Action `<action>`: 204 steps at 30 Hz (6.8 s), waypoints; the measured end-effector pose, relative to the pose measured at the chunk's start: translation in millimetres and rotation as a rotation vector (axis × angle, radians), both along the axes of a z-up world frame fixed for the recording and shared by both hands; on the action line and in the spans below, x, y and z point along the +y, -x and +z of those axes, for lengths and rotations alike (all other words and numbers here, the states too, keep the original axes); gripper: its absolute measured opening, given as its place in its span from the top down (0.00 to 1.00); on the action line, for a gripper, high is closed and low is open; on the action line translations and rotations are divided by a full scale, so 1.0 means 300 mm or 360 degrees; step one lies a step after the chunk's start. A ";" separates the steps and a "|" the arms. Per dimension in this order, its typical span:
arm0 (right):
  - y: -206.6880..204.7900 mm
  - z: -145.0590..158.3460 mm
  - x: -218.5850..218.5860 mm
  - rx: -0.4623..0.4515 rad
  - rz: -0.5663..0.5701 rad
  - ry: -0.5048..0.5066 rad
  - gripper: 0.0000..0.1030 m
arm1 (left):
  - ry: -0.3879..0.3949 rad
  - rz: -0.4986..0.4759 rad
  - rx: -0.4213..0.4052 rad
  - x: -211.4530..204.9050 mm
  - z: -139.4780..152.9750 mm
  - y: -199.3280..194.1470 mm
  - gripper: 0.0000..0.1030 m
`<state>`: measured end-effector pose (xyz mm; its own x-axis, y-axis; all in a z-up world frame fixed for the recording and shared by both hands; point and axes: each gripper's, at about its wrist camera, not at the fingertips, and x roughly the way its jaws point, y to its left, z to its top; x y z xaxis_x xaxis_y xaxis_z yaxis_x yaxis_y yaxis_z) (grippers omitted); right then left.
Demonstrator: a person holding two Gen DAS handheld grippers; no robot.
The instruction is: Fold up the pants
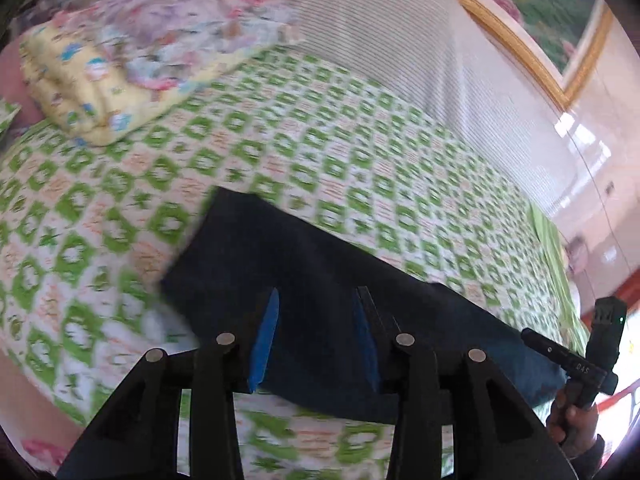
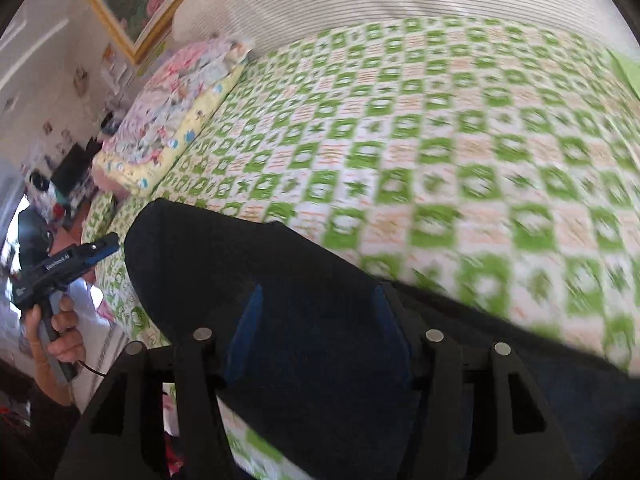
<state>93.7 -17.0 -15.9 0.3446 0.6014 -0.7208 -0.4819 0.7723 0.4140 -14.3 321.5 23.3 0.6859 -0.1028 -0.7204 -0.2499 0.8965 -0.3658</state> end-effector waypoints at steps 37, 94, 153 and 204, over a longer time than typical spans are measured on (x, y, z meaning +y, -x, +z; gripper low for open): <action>0.396 -0.064 -0.931 0.0069 -0.0999 -0.0173 0.42 | -0.0315 -0.1824 0.0124 -1.465 -0.003 -0.390 0.52; 0.260 0.118 -0.479 -0.0133 -0.0172 -0.0649 0.84 | 0.0202 -0.1787 0.0029 -1.093 0.026 -0.405 0.93; 0.148 0.016 -0.096 0.0064 0.0230 -0.0481 0.51 | 0.0511 -0.0633 0.0071 -0.400 -0.210 0.001 0.60; -0.159 0.120 0.837 0.0012 0.1050 -0.0073 0.43 | 0.0727 0.0428 -0.0009 0.211 -0.301 0.211 0.48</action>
